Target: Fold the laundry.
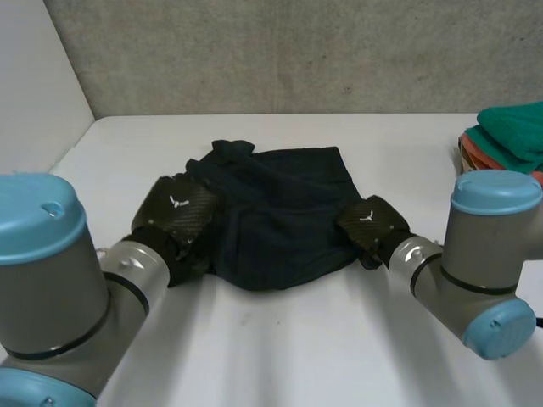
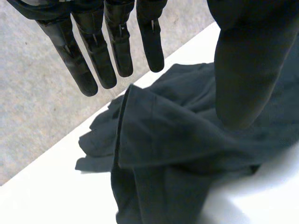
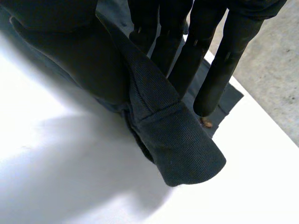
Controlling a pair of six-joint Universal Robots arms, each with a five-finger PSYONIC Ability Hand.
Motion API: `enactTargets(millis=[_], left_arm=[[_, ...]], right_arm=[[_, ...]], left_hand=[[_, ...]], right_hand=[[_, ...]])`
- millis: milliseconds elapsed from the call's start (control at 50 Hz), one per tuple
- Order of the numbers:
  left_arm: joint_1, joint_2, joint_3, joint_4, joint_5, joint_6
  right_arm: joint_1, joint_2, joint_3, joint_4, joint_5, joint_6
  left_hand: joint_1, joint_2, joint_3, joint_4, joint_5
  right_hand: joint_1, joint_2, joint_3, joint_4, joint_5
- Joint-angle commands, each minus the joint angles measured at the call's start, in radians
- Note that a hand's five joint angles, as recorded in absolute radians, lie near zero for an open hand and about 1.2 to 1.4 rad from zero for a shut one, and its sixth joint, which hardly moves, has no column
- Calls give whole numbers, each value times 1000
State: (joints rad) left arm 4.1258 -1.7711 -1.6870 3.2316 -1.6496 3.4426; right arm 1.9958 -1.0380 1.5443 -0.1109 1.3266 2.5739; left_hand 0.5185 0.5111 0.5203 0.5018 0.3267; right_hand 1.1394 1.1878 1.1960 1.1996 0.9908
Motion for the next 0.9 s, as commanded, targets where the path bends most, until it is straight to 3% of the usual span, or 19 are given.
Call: enactTargets(millis=[20, 120, 220, 380, 440, 500, 520, 580, 640, 740, 900], left_arm=[[63, -21, -20, 4, 111, 7], [67, -30, -106, 37, 148, 47], [90, -40, -157, 163, 159, 130], [122, -151, -175, 277, 198, 326], [137, -177, -166, 290, 198, 366], [159, -183, -169, 304, 200, 374], [160, -185, -172, 304, 202, 374], [152, -169, -178, 304, 200, 374], [145, -111, -187, 284, 194, 362], [123, 60, -235, 192, 191, 352], [85, 321, -286, -117, 143, 293]], right_arm=[[3, 1, 26, -1, -3, 3], [1, 1, 25, 0, 3, 3], [-6, 1, 26, 4, 5, 3], [-5, 1, 31, 4, 8, 3], [-5, 1, 31, 4, 10, 2], [-5, 1, 31, 5, 11, 0], [-5, 1, 31, 7, 13, -1], [-5, 0, 30, 11, 17, -8], [-6, -14, 30, 14, 28, -11], [0, -161, 28, 94, 68, -18], [6, -312, 77, 344, 80, -171]], left_hand=[[24, 31, 22, 40, 41], [-8, -1, -10, 8, 9], [-14, -7, -16, 2, 3], [18, 25, 16, 35, 35], [144, 151, 142, 160, 161], [396, 403, 394, 413, 413], [583, 590, 581, 599, 600], [760, 768, 758, 777, 778], [869, 877, 867, 886, 886], [878, 885, 876, 894, 895], [878, 885, 876, 894, 895]], right_hand=[[257, 209, 200, 197, 231], [257, 209, 200, 197, 231], [257, 209, 200, 197, 231], [257, 209, 200, 197, 231], [257, 209, 200, 197, 231], [257, 209, 200, 197, 231], [257, 209, 200, 197, 231], [257, 209, 200, 197, 231], [257, 209, 200, 197, 231], [257, 209, 200, 197, 231], [257, 209, 200, 197, 231]])
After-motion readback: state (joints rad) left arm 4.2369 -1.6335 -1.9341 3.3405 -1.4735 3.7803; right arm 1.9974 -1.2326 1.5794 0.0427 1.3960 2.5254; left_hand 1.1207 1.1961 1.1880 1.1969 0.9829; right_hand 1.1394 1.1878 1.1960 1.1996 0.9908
